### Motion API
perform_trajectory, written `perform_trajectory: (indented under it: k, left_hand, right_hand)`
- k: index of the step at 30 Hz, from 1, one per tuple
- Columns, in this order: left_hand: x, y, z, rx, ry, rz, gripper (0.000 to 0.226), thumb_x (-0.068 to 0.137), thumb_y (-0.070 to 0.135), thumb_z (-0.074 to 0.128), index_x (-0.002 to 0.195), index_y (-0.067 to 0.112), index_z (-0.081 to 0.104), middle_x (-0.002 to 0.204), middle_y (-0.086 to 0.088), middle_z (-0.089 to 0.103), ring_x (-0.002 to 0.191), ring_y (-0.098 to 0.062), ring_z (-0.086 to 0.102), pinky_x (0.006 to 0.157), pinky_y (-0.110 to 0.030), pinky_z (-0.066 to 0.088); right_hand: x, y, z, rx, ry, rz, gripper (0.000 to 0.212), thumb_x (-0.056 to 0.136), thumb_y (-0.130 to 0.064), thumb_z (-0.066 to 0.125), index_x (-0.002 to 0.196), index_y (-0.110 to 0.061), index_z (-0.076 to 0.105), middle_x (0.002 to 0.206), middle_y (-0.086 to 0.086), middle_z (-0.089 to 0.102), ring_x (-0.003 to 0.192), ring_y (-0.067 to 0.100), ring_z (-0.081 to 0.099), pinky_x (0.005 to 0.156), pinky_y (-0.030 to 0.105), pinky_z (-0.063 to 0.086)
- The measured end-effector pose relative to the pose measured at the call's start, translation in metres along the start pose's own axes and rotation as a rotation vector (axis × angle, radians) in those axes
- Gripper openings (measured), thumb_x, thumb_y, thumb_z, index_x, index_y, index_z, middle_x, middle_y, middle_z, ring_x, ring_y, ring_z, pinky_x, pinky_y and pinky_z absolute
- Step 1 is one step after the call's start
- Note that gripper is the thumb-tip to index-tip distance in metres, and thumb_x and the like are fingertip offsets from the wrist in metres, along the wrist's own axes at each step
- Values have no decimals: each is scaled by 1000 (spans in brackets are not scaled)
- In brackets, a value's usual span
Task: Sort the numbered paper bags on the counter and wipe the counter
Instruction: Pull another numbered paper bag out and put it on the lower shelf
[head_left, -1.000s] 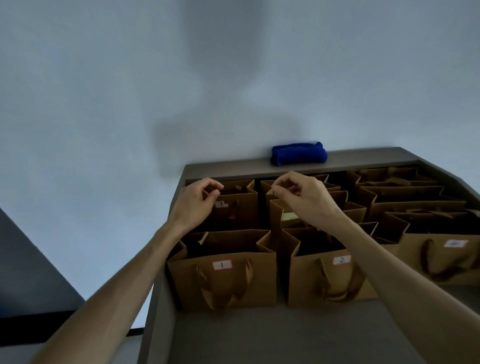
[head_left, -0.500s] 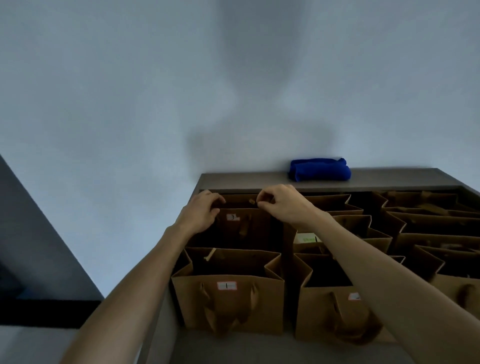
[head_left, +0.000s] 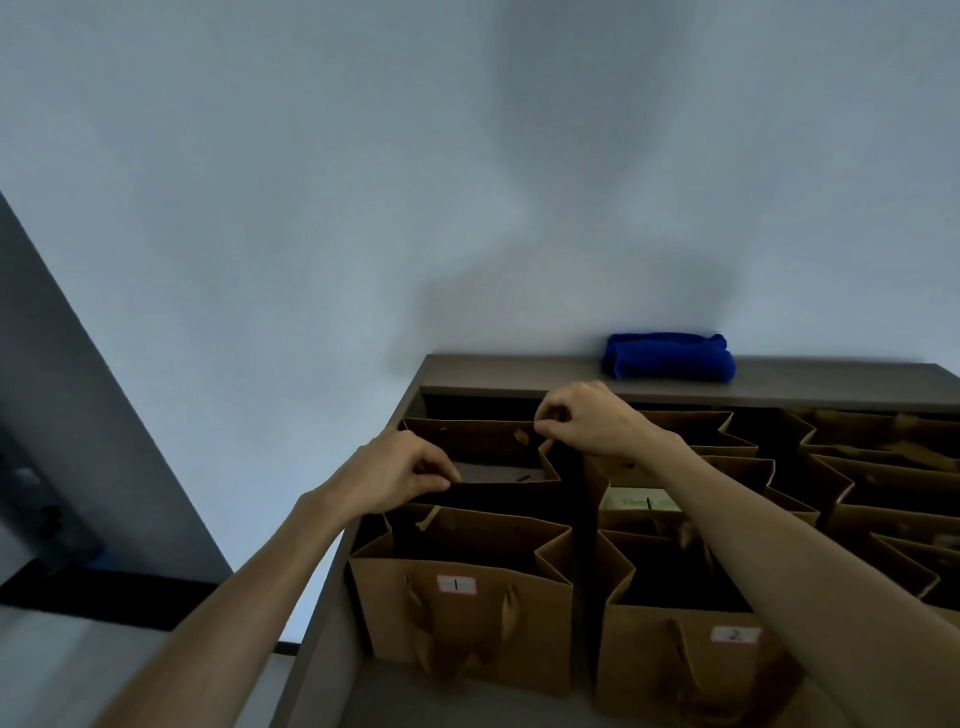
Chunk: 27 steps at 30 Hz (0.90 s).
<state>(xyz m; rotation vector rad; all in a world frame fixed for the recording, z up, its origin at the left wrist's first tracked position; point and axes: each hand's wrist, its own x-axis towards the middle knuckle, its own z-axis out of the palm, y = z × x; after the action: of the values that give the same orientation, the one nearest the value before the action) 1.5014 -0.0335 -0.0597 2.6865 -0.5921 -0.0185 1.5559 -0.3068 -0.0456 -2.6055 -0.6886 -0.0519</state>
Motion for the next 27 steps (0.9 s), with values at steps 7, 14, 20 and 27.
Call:
perform_trajectory:
  k: [7, 14, 20, 27]
  left_hand:
    - [5, 3, -1, 42, 23, -11, 20, 90, 24, 65, 107, 31, 72, 108, 14, 69, 99, -2, 62, 90, -22, 50]
    - [35, 4, 4, 63, 146, -47, 20, 93, 24, 59, 110, 30, 69, 111, 8, 68, 100, -10, 61, 85, -28, 52]
    - [44, 22, 12, 29, 260, 12, 18, 92, 23, 62, 108, 26, 69, 113, 6, 65, 101, -7, 57, 84, -20, 43]
    - [33, 116, 31, -158, 217, 350, 19, 91, 30, 60, 109, 27, 68, 111, 16, 61, 101, 9, 53, 85, -7, 39]
  right_hand:
    - [4, 6, 1, 9, -10, -15, 10, 93, -33, 61, 97, -26, 67, 90, -12, 66, 83, 1, 63, 81, 33, 56]
    - [1, 13, -1, -4, 83, 98, 20, 96, -30, 56, 112, -22, 64, 106, -2, 66, 93, 11, 62, 86, 40, 55]
    - [-70, 14, -33, 70, 192, 59, 13, 94, -26, 60, 104, -24, 67, 95, -13, 65, 86, -2, 61, 77, 19, 50]
    - [-179, 27, -52, 77, 119, 82, 14, 91, -30, 62, 103, -28, 69, 94, -20, 66, 92, -8, 61, 80, 10, 49]
